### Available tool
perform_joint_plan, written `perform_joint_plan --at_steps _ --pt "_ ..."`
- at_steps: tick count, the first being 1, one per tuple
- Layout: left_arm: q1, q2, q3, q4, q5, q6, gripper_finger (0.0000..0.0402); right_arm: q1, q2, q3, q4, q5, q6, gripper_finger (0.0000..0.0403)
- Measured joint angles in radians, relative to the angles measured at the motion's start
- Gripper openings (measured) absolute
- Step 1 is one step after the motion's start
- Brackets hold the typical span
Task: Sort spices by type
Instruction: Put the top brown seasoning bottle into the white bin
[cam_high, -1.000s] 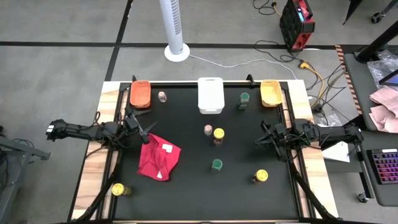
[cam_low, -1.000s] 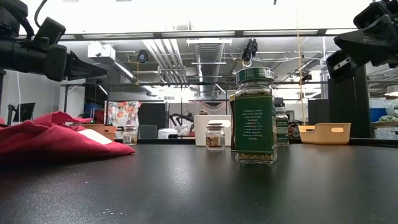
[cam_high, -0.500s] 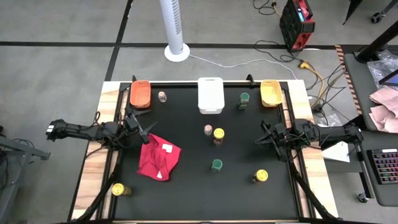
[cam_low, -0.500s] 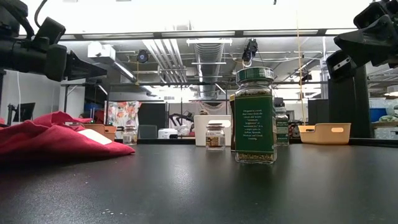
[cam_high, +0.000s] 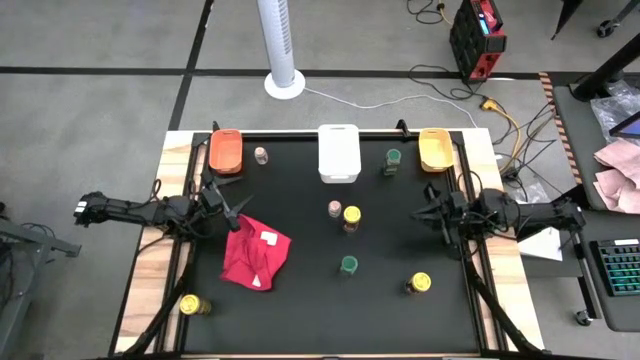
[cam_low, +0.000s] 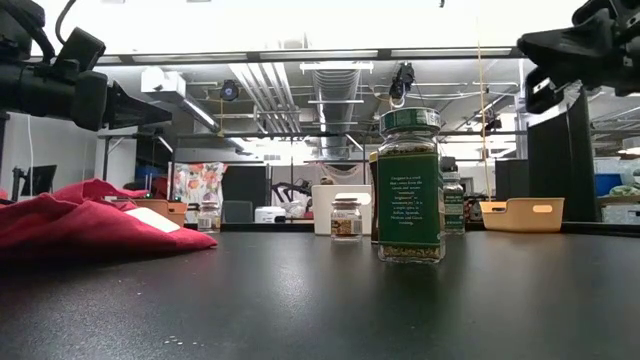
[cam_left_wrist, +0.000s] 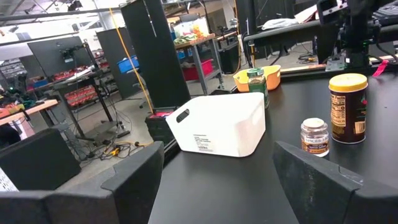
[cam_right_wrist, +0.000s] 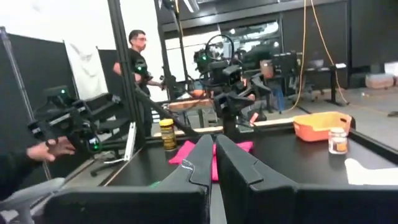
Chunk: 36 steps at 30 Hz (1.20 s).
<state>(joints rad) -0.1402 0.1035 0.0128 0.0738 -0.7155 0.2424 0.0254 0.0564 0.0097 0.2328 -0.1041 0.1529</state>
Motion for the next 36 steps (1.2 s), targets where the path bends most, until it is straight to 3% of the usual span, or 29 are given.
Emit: perform_joint_plan --at_steps 6,10,12,18,22,29,36 --pt "0.0 0.0 0.0 0.004 0.0 -0.017 0.0285 0.0 0.056 0.0 0.102 0.001 0.007 0.0013" --pt "0.0 0.0 0.0 0.072 0.05 -0.414 0.0285 0.0 0.093 0.0 0.147 0.004 -0.004 0.0013" --pt "0.001 0.0 0.0 0.147 0.052 -0.467 0.0285 0.0 0.108 0.005 0.149 0.017 0.01 0.0013" --pt "-0.001 0.008 0.0 0.279 0.199 -0.432 0.0285 0.0 0.167 0.094 0.147 0.151 0.005 0.0013" --pt "-0.001 0.031 0.0 0.334 0.207 -0.424 0.0285 0.0 0.238 0.129 0.234 0.207 -0.067 0.0013" --pt "-0.001 0.065 0.0 0.445 0.207 -0.452 0.0285 0.0 0.392 0.128 0.453 0.21 -0.106 0.0013" --pt "-0.001 0.068 0.0 0.519 0.207 -0.496 0.0285 0.0 0.432 0.145 0.473 0.21 -0.062 0.0013"
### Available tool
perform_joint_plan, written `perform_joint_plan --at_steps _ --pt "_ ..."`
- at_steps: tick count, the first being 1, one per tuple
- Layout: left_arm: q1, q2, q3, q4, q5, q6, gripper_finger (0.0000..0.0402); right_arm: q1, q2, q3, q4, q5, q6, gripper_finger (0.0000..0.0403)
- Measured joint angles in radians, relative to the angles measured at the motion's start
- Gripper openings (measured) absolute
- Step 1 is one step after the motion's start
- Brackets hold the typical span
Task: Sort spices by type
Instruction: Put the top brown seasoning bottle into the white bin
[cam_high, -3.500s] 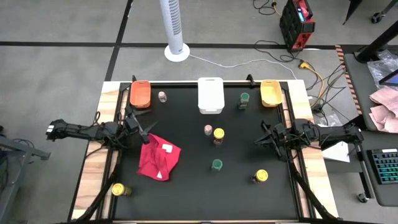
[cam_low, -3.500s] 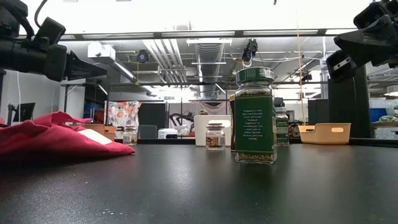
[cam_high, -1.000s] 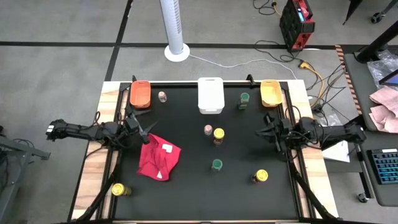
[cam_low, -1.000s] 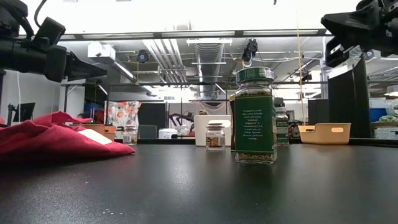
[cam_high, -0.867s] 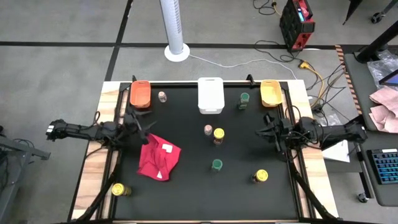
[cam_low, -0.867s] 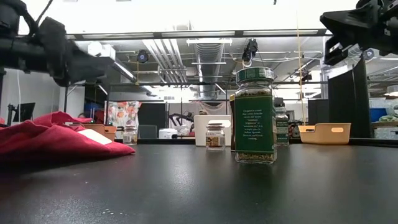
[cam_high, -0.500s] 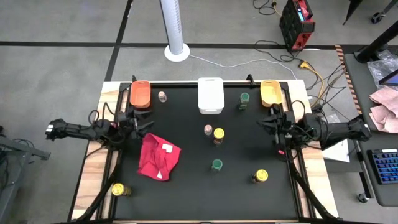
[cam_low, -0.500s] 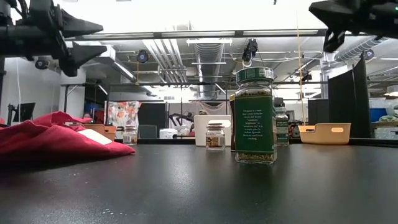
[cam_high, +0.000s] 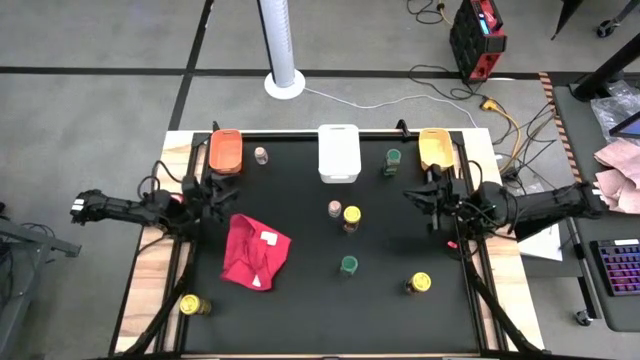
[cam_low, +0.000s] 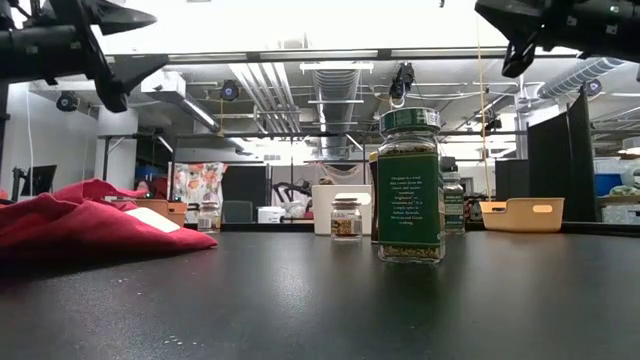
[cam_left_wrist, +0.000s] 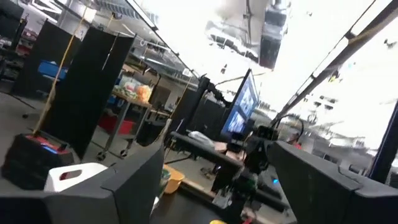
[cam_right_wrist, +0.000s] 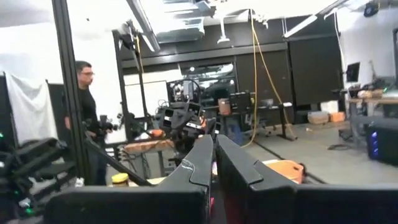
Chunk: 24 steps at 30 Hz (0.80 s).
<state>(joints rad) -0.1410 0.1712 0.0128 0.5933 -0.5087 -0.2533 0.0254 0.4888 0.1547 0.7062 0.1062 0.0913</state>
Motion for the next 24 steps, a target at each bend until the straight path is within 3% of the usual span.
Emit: perform_joint_plan --at_steps 4,16,24 --pt "0.0 0.0 0.0 0.008 0.003 -0.107 0.0285 0.0 -0.001 0.007 0.002 0.0 0.039 0.0013" --pt "0.0 0.067 0.0 -0.003 -0.025 -0.179 0.0285 -0.002 0.03 0.035 -0.016 0.028 0.1 0.0013" --pt "0.001 0.152 0.0 -0.002 -0.083 -0.179 0.0285 -0.003 0.213 0.176 -0.02 0.026 0.083 0.0013"
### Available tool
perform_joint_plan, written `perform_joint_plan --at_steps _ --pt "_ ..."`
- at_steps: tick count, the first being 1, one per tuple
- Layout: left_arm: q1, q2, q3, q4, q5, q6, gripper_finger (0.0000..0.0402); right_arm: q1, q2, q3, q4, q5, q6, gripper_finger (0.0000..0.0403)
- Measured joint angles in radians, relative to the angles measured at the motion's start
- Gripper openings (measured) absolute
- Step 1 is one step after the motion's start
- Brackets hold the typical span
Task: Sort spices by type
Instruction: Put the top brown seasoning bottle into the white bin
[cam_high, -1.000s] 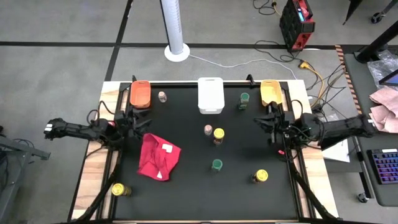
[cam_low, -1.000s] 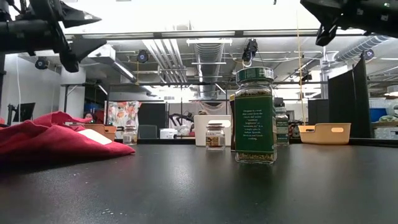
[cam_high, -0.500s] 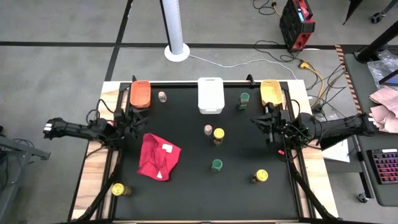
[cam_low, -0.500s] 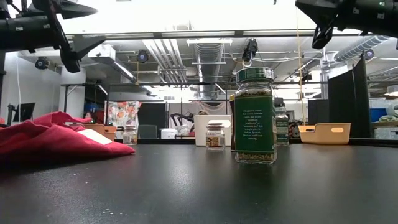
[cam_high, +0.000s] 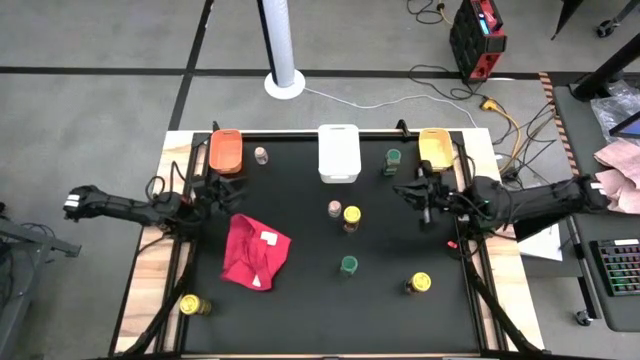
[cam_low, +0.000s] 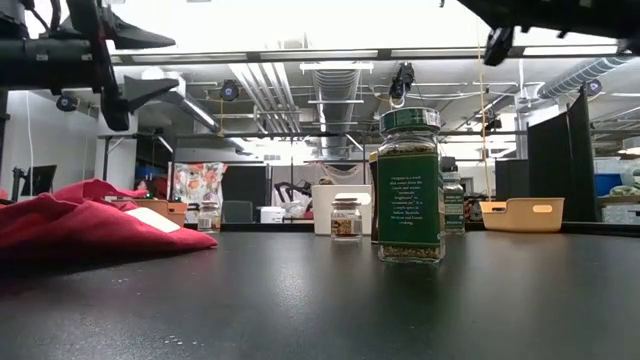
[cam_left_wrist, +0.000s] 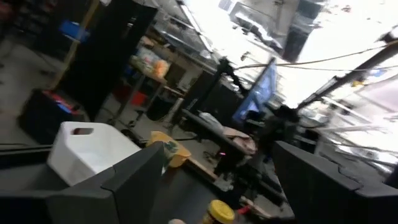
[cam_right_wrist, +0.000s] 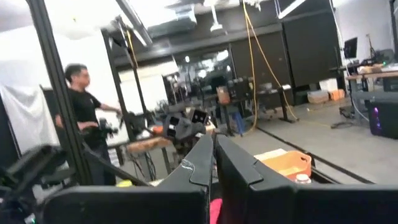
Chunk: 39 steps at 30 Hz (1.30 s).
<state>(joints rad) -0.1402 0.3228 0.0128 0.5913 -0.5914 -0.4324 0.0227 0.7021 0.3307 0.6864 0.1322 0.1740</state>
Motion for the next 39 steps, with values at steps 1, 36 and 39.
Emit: perform_joint_plan --at_steps 1,36,39 --pt "0.0 0.007 0.0 -0.001 -0.006 0.0 0.0285 -0.001 0.033 0.02 0.0 0.0 -0.002 0.0013" --pt "-0.001 0.185 0.229 -0.475 0.193 0.028 0.0285 -0.002 0.451 0.304 -0.209 -0.114 0.1 0.0013" --pt "-0.003 0.243 0.32 -0.69 0.221 -0.002 0.0285 -0.002 0.45 0.304 -0.259 -0.115 0.093 0.0013"
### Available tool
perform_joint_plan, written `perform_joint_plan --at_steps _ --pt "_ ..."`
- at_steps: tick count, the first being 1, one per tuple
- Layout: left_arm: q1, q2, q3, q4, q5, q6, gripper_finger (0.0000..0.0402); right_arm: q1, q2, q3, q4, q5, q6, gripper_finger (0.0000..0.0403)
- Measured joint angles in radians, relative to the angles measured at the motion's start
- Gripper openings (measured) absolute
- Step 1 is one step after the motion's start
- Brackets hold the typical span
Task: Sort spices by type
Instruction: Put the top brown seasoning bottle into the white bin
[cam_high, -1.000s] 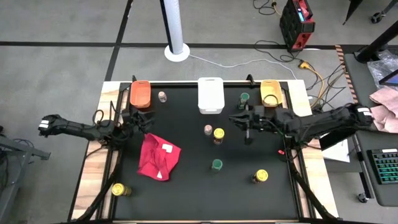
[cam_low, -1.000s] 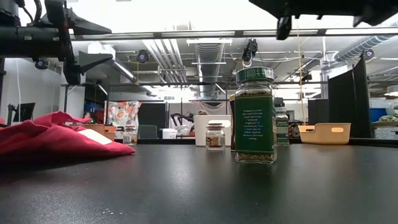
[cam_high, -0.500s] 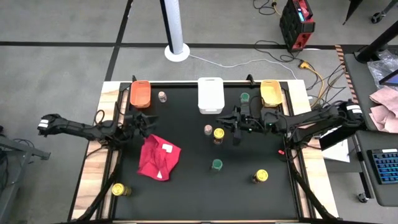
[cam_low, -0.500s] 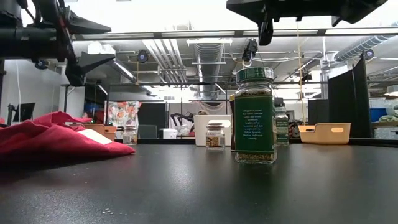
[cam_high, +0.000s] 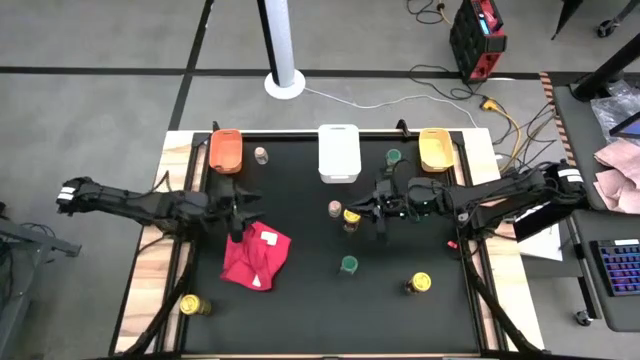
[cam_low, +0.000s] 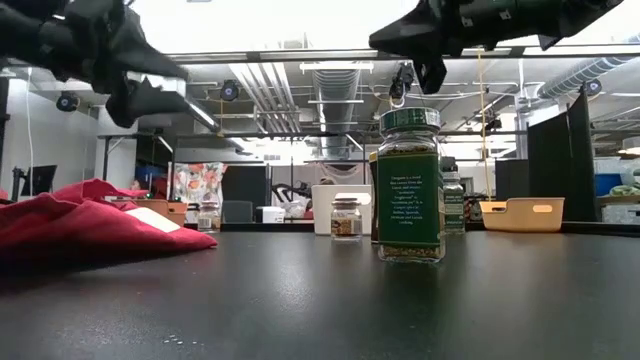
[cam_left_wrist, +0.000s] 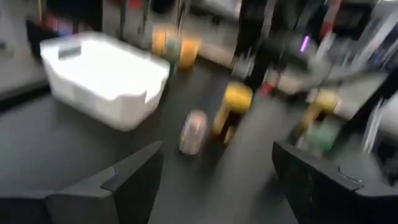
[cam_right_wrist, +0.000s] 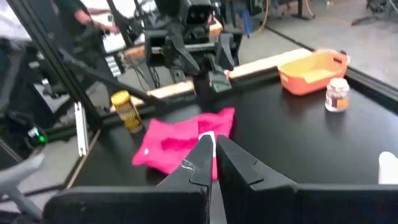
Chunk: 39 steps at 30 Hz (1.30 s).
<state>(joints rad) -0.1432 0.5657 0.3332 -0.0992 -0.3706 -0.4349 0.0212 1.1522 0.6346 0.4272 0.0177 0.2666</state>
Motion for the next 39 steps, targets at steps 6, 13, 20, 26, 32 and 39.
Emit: perform_joint_plan --at_steps 6,13,20,26,32,39 --pt "-0.013 0.139 0.147 -0.273 0.024 -0.08 0.0285 -0.002 -0.014 0.0 -0.083 0.0 -0.005 0.0013" --pt "-0.053 0.309 0.264 -0.473 0.038 -0.2 0.0285 -0.002 -0.056 0.0 -0.149 0.0 -0.06 0.0013" --pt "-0.08 0.456 0.358 -0.554 0.047 -0.22 0.0285 -0.002 -0.079 0.0 -0.145 0.0 -0.058 0.0013" --pt "-0.079 0.551 0.456 -0.576 -0.073 -0.141 0.0285 -0.002 -0.077 0.0 -0.145 0.0 -0.058 0.0013" --pt "-0.048 0.616 0.55 -0.647 -0.181 -0.058 0.0285 -0.002 -0.077 0.0 -0.142 0.0 -0.058 0.0013" --pt "0.059 0.654 0.57 -0.646 -0.113 0.092 0.0285 -0.002 -0.077 0.0 -0.152 0.01 -0.249 0.0013"
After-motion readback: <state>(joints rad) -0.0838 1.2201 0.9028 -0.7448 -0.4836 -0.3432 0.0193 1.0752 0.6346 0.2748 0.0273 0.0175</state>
